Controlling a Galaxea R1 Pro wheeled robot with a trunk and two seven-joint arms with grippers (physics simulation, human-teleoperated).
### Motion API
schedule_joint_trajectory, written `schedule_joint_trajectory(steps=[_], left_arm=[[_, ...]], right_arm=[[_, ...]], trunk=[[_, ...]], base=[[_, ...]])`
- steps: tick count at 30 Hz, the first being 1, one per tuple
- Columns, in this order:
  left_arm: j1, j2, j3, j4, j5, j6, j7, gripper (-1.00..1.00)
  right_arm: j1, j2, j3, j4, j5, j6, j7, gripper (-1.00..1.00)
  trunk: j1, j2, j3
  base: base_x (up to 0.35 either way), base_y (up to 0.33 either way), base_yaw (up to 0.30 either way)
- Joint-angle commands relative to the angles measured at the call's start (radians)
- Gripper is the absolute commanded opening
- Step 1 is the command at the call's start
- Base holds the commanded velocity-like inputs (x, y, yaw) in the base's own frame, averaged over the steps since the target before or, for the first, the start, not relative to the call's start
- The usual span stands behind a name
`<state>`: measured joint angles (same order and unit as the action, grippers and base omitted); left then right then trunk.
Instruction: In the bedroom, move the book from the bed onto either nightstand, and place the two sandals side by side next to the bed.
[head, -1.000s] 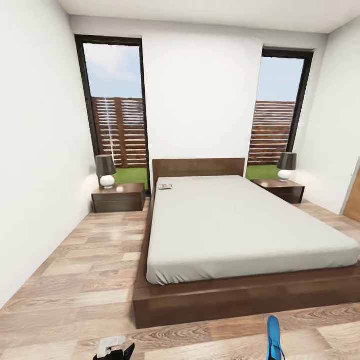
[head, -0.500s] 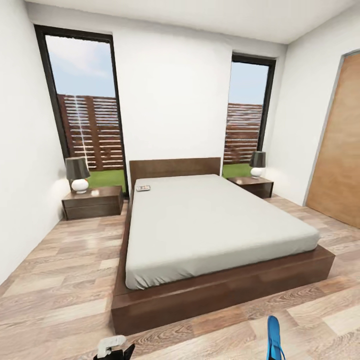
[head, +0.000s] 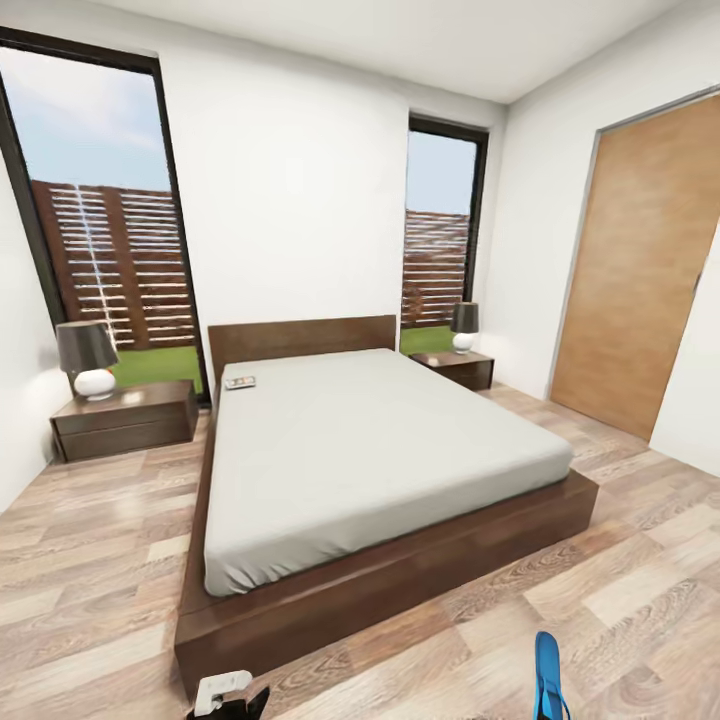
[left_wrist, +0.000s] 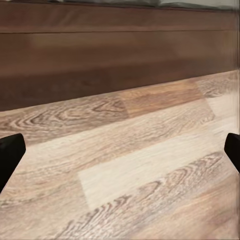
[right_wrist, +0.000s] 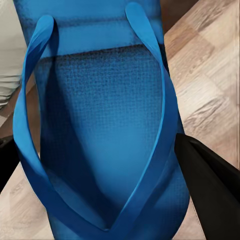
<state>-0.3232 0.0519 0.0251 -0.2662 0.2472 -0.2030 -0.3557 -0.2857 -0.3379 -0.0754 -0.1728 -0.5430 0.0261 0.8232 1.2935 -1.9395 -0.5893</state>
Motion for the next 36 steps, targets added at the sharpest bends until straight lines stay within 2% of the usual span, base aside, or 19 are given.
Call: schedule_joint_trajectory(steps=[1,36], left_arm=[[0.0,0.0,0.002,0.001,0.004,-0.001,-0.006,1.0],[0.0,-0.001,0.002,0.001,0.003,-0.001,-0.006,1.0]], right_arm=[[-0.001,0.0,-0.009,0.001,0.003,0.003,0.005,-1.0],[-0.001,0.0,-0.009,0.001,0.003,0.003,0.004,-1.0]], trunk=[[0.0,-0.001,-0.001],[0.0,-0.001,0.013]], base=[[0.0,0.0,-0.3],[0.0,0.0,-0.3]])
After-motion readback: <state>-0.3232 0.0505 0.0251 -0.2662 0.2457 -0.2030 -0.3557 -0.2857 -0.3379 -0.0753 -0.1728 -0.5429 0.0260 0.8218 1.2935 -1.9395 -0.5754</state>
